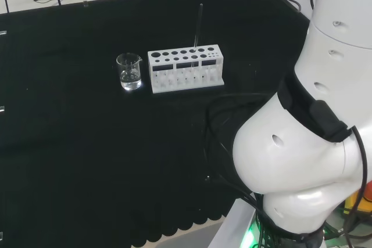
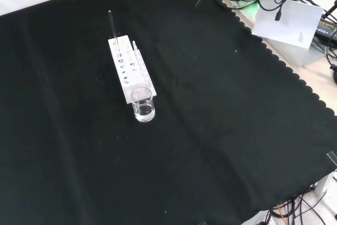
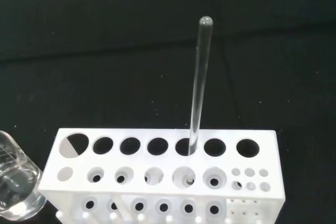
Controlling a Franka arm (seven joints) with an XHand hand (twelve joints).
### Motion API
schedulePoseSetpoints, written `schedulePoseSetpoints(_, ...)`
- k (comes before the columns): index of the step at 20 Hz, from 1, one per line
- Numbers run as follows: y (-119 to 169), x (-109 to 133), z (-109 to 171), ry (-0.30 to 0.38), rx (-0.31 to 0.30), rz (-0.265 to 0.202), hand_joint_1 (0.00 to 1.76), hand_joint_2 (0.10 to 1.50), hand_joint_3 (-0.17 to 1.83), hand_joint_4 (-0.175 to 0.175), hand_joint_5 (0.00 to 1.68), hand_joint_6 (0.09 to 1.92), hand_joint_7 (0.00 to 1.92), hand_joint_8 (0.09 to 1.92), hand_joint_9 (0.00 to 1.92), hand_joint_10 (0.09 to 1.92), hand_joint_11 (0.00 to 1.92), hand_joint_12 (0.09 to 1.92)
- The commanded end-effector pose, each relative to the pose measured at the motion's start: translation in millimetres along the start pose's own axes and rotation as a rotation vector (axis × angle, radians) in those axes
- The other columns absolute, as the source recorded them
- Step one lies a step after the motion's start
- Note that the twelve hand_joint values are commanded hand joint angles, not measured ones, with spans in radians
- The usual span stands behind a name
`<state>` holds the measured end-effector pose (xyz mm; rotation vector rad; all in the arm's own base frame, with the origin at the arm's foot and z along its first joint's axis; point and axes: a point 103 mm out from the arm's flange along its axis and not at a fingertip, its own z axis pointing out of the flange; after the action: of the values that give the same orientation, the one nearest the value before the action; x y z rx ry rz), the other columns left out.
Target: Take the glass rod from the white test tube rack.
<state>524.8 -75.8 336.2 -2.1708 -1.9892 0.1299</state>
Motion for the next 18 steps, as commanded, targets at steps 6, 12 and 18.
schedulePoseSetpoints(6,9,-16,30,-0.021,0.053,0.061,0.54,1.35,-0.17,-0.175,0.03,0.09,0.0,0.49,0.0,0.71,0.0,1.03)
schedulePoseSetpoints(12,3,-38,57,0.013,0.002,-0.067,0.53,1.35,-0.17,-0.175,0.04,0.09,0.0,0.61,0.0,0.82,0.0,1.08)
schedulePoseSetpoints(18,-16,-30,56,0.0,0.058,0.026,0.52,1.35,-0.17,-0.175,0.06,0.09,0.01,0.87,0.1,0.94,0.0,1.2)
